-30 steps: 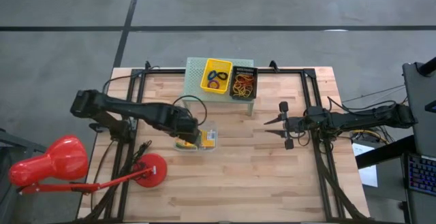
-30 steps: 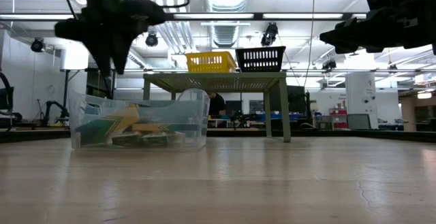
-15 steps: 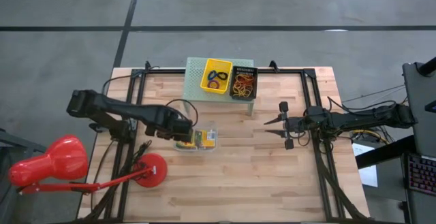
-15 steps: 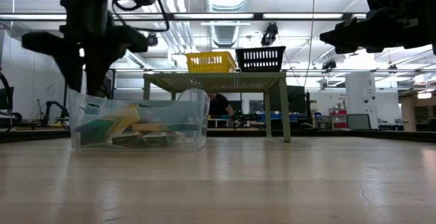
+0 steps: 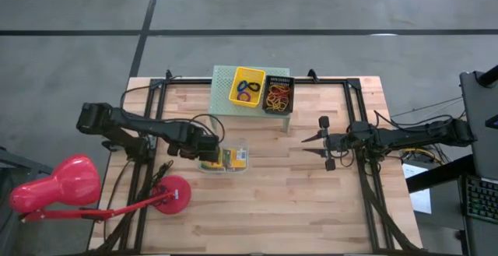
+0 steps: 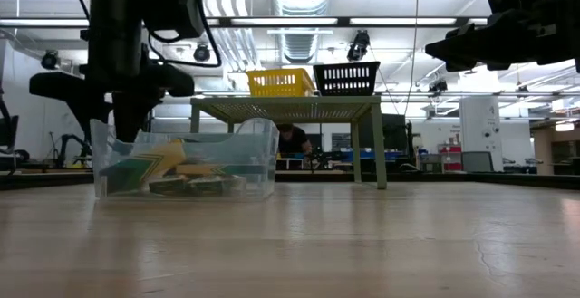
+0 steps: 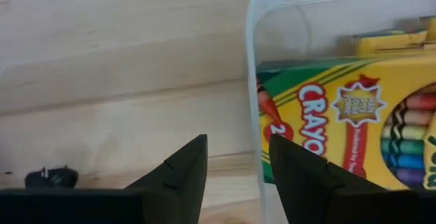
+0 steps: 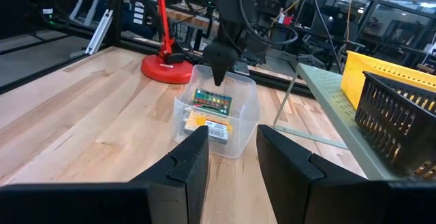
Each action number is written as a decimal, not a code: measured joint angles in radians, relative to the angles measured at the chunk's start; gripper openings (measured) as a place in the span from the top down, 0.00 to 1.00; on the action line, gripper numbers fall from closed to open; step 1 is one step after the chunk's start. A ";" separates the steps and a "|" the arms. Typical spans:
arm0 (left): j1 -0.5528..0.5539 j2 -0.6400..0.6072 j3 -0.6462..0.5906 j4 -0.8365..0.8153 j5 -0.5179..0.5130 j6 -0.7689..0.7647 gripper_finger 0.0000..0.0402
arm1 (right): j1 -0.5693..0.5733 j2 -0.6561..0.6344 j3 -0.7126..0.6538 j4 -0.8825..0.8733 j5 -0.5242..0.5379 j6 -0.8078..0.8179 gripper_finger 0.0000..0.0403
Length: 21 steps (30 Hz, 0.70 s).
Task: Pick & Place Office Desk Supplies
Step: Put the transparent bin on the shelf
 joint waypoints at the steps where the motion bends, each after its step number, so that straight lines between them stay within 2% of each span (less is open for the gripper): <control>1: 0.006 0.000 -0.001 0.001 0.001 0.010 0.60 | 0.000 0.000 0.000 0.000 0.000 0.000 0.70; 5: 0.016 0.000 0.000 0.021 0.002 0.045 0.63 | 0.000 0.000 0.000 0.000 0.000 0.000 0.70; 12: 0.016 0.000 0.000 0.028 0.002 0.047 0.76 | 0.000 0.000 0.000 0.000 0.000 0.000 0.70; 21: 0.017 0.000 0.000 0.031 0.002 0.053 0.97 | 0.000 0.000 0.000 0.000 0.000 0.000 0.70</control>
